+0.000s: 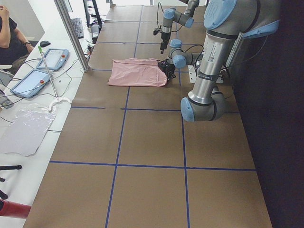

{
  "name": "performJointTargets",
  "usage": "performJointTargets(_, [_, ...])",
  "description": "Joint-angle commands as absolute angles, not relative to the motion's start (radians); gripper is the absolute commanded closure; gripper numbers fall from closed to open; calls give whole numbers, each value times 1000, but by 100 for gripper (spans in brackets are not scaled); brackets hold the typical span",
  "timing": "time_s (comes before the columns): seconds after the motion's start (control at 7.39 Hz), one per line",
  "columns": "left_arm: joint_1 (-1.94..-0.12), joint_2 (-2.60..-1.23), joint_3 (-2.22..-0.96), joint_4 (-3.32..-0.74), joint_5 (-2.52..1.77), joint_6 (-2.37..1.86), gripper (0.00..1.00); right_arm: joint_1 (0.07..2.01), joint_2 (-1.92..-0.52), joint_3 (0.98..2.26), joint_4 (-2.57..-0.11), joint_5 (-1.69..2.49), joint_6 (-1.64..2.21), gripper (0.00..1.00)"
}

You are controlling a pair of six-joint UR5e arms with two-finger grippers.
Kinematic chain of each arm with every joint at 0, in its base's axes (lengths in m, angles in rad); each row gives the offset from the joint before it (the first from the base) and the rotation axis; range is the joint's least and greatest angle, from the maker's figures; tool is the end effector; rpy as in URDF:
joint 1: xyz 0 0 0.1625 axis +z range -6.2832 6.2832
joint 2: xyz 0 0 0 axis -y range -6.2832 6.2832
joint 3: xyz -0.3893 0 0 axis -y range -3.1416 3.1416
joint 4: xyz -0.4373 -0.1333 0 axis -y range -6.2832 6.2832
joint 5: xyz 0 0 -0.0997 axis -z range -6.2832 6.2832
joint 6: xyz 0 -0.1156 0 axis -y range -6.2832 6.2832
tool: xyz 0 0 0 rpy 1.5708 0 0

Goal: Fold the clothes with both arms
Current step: 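Grasp the shirt's near edge corners with both grippers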

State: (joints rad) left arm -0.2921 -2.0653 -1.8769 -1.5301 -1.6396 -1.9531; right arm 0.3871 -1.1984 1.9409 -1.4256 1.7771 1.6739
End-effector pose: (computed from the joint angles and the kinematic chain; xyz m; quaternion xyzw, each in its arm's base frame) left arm 0.5777 -0.3046 0.2062 -0.0486 0.3688 -0.2950 0.8801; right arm -0.5277 -0.3335 0.2235 -0.0316 -0.4360 0.1751 0.8822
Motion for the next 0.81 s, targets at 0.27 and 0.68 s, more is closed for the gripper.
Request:
performJointTargets(0.27, [-291, -2063, -1879, -1531, -1638, -1939, 100, 348, -1046, 1754, -1447, 1732, 1759, 0])
performJointTargets(0.68, [-293, -2063, -1879, -1531, -1638, -1931, 100, 348, -1046, 1735, -1440, 1732, 1778, 0])
